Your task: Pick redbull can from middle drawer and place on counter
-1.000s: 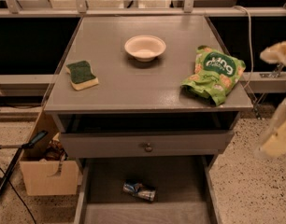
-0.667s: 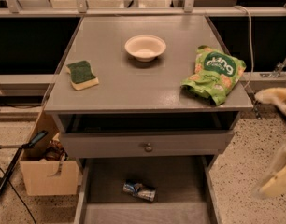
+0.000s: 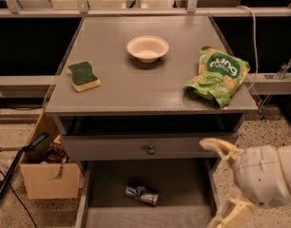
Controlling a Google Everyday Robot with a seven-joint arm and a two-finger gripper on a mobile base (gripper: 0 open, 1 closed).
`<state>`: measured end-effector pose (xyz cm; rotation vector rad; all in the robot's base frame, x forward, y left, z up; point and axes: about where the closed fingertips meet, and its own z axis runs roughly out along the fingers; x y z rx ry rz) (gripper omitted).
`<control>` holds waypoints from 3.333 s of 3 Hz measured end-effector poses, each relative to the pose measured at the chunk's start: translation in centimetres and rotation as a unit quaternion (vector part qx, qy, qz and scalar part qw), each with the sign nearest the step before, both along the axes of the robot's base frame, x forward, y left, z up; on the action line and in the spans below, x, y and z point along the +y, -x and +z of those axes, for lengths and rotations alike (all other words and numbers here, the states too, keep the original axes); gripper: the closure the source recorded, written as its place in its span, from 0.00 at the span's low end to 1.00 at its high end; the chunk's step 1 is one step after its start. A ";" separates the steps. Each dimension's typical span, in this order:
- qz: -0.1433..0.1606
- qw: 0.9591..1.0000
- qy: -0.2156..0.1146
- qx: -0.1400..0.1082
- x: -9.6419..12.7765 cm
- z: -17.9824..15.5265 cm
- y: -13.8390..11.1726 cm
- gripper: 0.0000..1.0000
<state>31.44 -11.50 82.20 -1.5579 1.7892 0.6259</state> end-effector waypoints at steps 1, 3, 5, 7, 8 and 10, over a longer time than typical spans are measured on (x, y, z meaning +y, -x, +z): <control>0.020 0.997 -0.078 0.009 6.3 -1.2 0.2 0.00; 0.012 0.996 -0.085 0.019 7.0 -3.2 0.1 0.00; -0.039 0.998 -0.052 -0.010 5.4 -10.1 -3.9 0.00; -0.084 0.996 -0.002 -0.037 1.6 -13.3 -6.6 0.00; -0.069 0.997 0.007 -0.042 3.0 -14.2 -5.9 0.00; -0.071 0.997 0.035 0.007 4.6 -24.3 -6.3 0.00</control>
Offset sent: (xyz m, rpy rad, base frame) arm -0.0021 0.0494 -0.0154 0.1215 0.0160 0.0350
